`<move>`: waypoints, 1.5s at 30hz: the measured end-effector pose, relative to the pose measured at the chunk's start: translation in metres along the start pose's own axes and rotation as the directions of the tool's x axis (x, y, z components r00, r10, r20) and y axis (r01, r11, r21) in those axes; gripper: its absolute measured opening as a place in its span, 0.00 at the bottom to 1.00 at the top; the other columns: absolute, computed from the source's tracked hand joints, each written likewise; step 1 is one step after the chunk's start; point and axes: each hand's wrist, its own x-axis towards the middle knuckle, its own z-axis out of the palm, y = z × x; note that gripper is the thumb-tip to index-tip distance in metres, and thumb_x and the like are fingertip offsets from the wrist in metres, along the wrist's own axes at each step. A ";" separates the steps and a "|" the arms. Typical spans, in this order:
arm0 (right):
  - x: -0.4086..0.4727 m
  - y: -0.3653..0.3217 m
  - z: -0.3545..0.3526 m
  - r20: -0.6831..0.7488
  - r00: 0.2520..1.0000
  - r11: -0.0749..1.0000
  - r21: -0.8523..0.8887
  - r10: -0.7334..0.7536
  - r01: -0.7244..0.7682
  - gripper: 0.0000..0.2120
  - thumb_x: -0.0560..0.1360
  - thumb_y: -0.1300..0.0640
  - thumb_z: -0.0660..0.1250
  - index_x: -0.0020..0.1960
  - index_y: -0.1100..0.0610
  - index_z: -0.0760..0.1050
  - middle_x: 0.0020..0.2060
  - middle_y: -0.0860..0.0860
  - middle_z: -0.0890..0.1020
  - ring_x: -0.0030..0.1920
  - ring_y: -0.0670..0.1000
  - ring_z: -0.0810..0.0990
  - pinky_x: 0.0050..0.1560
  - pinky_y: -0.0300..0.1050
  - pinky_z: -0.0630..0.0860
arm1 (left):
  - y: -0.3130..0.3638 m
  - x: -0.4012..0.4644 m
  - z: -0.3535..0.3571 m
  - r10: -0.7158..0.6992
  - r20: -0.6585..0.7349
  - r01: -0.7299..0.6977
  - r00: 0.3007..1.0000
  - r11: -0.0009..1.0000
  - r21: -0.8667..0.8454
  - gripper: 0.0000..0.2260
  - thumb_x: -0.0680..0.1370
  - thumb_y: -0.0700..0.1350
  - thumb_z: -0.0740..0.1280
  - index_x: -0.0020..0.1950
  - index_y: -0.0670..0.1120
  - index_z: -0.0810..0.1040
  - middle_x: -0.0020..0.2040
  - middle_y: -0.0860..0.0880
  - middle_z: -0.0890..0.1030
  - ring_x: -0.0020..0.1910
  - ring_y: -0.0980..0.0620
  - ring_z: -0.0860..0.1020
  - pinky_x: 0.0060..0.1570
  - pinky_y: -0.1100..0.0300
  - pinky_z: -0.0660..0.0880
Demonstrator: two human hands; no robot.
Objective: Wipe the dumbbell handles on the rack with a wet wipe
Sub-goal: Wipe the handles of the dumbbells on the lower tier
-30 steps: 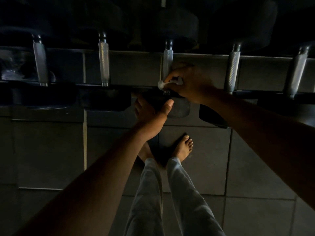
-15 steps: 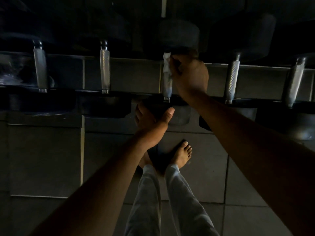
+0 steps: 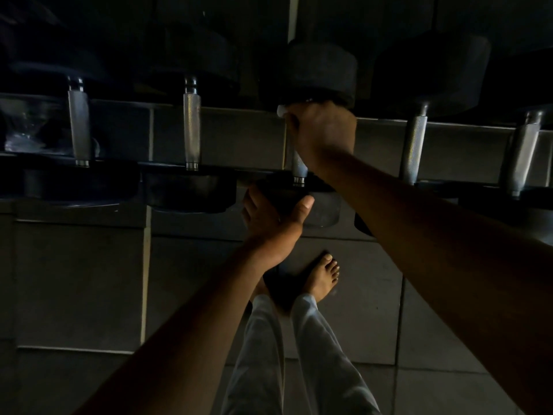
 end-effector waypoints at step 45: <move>-0.002 0.026 -0.004 0.858 0.407 -0.411 0.509 0.315 -0.756 0.07 0.82 0.54 0.69 0.48 0.56 0.80 0.40 0.51 0.83 0.42 0.49 0.83 0.49 0.46 0.81 | 0.002 -0.003 -0.002 0.017 0.020 -0.017 1.000 0.999 0.035 0.49 0.79 0.62 0.72 0.87 0.52 0.42 0.86 0.47 0.51 0.84 0.43 0.54 0.77 0.48 0.57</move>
